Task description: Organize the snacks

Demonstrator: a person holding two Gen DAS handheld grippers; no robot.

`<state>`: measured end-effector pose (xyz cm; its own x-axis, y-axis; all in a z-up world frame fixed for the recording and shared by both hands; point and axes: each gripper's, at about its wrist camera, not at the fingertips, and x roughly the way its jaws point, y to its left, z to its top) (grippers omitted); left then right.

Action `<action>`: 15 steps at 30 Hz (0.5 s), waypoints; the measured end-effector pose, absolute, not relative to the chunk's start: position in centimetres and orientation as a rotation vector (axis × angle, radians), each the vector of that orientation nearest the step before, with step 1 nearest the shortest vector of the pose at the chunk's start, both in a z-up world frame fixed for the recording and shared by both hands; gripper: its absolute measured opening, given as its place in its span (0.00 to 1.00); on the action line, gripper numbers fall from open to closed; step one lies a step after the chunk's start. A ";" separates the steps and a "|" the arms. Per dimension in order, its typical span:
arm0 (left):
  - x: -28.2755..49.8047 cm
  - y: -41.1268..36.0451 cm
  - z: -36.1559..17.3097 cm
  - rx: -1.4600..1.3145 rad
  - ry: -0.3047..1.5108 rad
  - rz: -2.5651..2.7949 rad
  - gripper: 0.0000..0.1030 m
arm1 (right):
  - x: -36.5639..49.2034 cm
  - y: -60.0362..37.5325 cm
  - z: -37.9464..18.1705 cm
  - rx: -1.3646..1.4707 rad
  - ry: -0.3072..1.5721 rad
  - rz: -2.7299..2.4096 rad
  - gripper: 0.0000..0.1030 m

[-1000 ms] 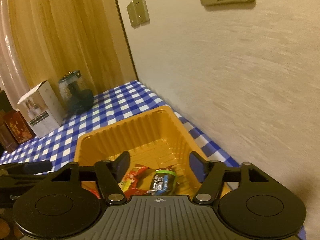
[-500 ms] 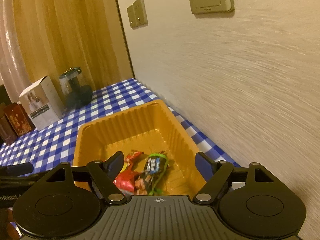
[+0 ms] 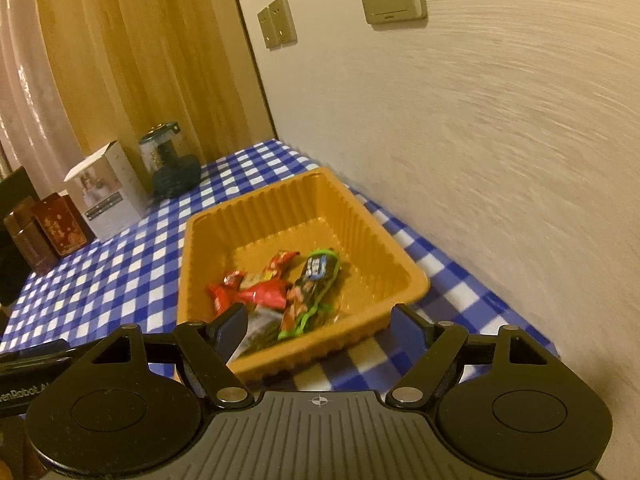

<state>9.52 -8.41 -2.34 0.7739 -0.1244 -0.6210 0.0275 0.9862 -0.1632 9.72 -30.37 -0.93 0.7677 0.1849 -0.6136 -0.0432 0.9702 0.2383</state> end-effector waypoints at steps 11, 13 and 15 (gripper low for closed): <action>4.0 -8.0 -0.3 -0.177 0.696 -0.070 1.00 | 4.8 -30.2 0.6 0.207 0.712 0.143 0.76; 3.2 -8.0 0.1 -0.168 0.703 -0.068 1.00 | 4.0 -30.0 0.9 0.203 0.715 0.151 0.76; 2.5 -8.0 0.4 -0.155 0.709 -0.067 1.00 | 3.3 -29.9 1.1 0.200 0.721 0.158 0.76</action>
<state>2.48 -8.00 0.39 0.7573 -0.1142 -0.6430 0.0087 0.9863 -0.1648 3.29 -29.94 1.12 0.7407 0.2120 -0.6375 -0.0746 0.9690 0.2356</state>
